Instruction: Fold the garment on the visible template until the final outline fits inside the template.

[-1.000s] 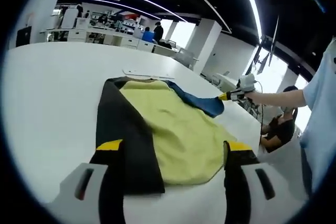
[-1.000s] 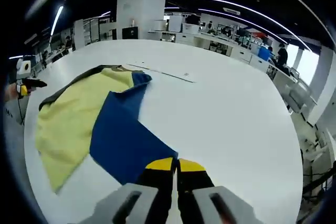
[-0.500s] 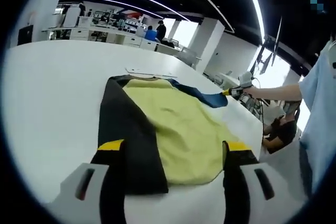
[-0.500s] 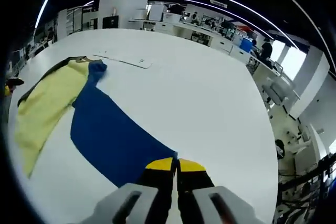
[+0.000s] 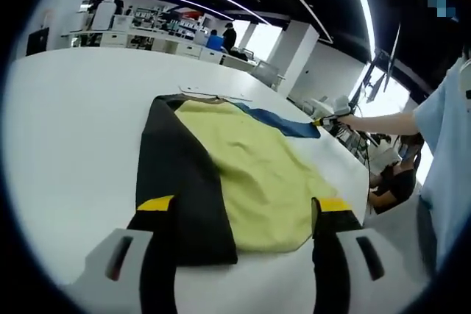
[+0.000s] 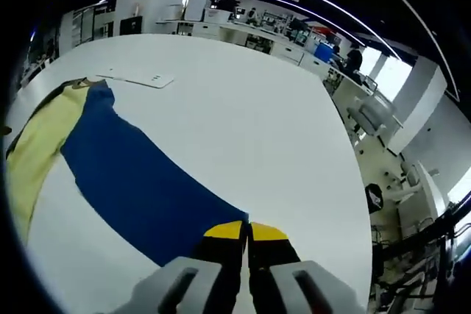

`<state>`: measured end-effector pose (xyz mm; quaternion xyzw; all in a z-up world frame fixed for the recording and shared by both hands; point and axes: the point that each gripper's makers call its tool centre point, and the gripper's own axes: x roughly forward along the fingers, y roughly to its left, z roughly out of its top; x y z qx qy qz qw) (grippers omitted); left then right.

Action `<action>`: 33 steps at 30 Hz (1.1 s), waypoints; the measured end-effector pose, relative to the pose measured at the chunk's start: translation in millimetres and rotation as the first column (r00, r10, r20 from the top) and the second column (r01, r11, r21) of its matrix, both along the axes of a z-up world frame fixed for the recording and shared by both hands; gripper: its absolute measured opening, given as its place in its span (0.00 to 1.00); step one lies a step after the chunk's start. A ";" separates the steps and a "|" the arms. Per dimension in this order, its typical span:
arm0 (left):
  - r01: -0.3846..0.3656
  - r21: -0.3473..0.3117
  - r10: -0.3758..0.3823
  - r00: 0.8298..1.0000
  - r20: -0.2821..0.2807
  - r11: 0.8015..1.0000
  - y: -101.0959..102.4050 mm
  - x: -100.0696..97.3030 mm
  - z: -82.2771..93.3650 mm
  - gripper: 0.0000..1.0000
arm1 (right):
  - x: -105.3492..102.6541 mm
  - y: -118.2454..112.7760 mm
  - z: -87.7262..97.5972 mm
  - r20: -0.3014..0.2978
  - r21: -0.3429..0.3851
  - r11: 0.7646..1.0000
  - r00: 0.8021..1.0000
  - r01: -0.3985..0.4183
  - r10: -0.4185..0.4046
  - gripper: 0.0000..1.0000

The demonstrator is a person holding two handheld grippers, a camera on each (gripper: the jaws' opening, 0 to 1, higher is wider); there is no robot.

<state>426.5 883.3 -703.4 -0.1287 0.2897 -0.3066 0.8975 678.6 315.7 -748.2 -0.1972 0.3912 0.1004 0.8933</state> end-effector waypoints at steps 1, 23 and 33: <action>0.000 -0.001 0.000 1.000 -0.005 1.000 -0.5 0.0 -0.9 0.71 | 2.3 -3.7 -1.5 -0.005 -0.015 1.000 1.000 0.002 -0.002 0.00; -0.003 -0.016 0.002 0.999 -0.037 1.000 -9.1 1.1 -9.3 0.71 | 0.1 -20.8 -25.3 -0.082 -0.043 0.998 0.995 0.049 -0.053 0.00; -0.006 -0.019 0.005 0.999 -0.034 1.000 -6.9 0.4 -7.8 0.72 | -1.0 -19.7 -9.7 -0.009 0.118 0.986 0.993 0.115 -0.114 0.13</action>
